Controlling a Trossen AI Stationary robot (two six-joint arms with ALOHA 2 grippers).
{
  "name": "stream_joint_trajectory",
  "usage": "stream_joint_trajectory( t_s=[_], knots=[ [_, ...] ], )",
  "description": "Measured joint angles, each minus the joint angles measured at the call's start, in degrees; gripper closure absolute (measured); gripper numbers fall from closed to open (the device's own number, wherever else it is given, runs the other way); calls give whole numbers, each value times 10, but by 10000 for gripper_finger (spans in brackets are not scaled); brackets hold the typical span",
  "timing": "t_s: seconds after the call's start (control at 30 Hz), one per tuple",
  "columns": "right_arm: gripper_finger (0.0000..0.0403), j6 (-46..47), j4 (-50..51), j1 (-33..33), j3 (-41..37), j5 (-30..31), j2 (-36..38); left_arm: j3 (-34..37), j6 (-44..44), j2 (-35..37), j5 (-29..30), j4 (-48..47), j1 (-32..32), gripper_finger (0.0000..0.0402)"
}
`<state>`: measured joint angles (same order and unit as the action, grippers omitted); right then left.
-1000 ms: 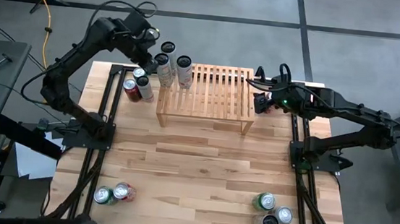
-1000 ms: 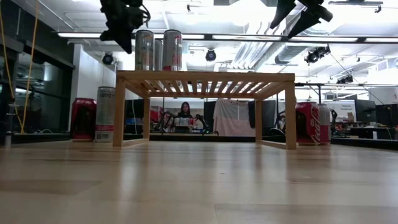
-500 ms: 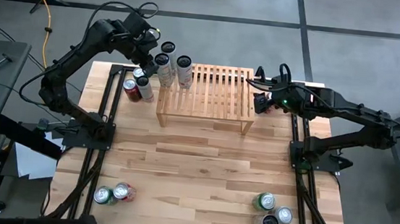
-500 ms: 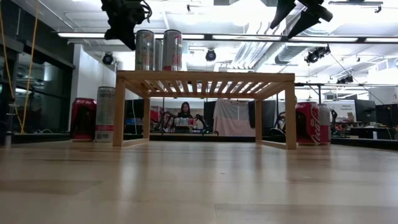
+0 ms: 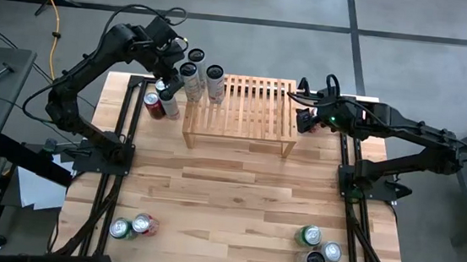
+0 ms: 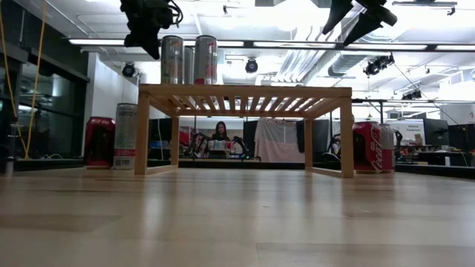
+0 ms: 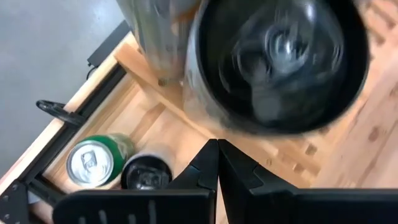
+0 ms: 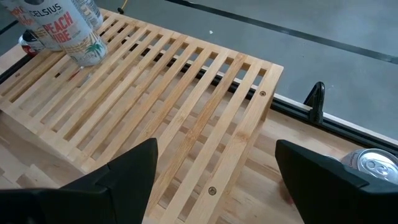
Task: Place canned beverage on shelf
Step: Adjust the soda cans on the shelf
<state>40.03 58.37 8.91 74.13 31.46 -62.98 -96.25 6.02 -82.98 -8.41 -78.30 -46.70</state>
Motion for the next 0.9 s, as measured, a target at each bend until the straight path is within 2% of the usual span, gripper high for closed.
stream_joint_trajectory(
  t_s=[0.27, 0.47, 0.73, 0.9],
  knots=[
    [91, 0, 0, 0, 0, 0, 0, 14, 66, 2, 2, 2, -1, 401],
    [91, 0, 0, 0, 0, 0, 0, 94, 170, 36, 0, 35, 1, 401],
    [91, -4, 0, 1, 0, 0, 0, 187, 274, 106, -7, 143, 1, 401],
    [91, -4, 0, 1, 0, 0, 0, 230, 296, 108, -5, 179, 1, 401]
  ],
)
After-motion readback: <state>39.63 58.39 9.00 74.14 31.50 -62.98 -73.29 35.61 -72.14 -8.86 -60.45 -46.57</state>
